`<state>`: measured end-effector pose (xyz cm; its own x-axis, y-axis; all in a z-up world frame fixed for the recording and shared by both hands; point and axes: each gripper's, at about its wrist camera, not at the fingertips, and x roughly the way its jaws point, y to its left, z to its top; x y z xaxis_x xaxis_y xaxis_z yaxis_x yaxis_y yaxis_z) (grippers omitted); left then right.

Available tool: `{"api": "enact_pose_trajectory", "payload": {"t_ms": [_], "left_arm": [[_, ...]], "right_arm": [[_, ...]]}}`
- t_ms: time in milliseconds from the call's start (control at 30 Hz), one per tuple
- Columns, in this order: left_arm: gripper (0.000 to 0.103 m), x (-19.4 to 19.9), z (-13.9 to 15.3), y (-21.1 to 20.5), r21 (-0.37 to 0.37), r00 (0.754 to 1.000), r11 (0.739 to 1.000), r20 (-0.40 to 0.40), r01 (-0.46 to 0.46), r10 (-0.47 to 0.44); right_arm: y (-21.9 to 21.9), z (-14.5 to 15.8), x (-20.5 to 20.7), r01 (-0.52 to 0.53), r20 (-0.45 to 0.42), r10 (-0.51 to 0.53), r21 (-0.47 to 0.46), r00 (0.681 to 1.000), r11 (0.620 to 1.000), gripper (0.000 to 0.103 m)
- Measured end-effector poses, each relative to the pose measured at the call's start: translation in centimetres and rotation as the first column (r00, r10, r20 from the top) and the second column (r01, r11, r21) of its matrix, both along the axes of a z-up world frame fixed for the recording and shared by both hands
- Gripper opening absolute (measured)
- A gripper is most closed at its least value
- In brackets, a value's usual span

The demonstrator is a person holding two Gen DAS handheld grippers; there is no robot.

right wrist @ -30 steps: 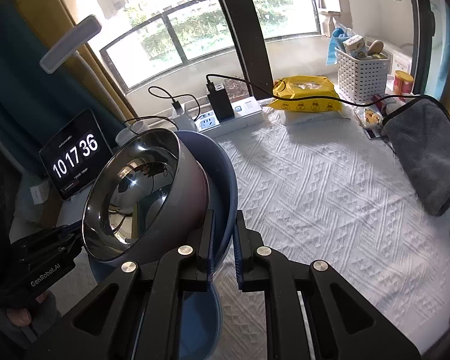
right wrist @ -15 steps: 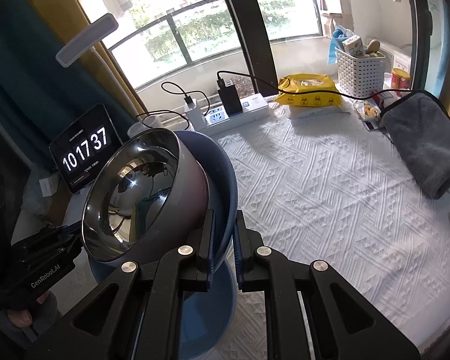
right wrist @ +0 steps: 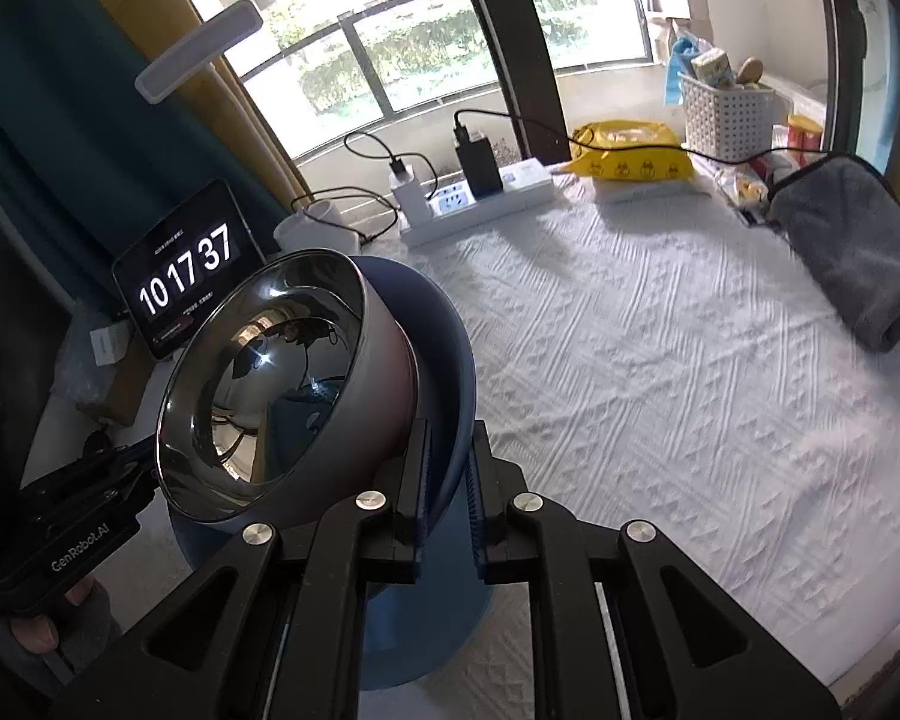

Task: Organize plates and bowls

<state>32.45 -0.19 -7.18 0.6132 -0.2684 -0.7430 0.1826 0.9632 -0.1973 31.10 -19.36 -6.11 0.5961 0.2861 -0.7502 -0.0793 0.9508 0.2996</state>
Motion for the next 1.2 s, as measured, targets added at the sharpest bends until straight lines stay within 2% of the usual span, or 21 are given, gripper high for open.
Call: {"api": "enact_pose_trajectory", "payload": {"t_ms": [500, 767, 1200], "left_arm": [[0.014, -3.3, -1.0, 1.3, -0.001, 1.000, 1.000, 0.001, -0.022, 0.022], [0.014, -3.5, -2.1, 1.4, 0.002, 0.999, 1.000, -0.017, -0.028, 0.028], [0.015, -3.7, -2.9, 2.3, -0.020, 0.999, 0.999, -0.021, -0.043, 0.043]], "right_arm": [[1.7, -1.5, -2.3, -0.020, -0.031, 0.020, 0.012, 0.999, 1.000, 0.013], [1.8, -2.3, -2.5, -0.023, -0.049, 0.024, 0.012, 0.999, 1.000, 0.012], [2.5, -2.1, -2.5, -0.033, -0.031, 0.033, -0.002, 0.999, 0.999, 0.013]]}}
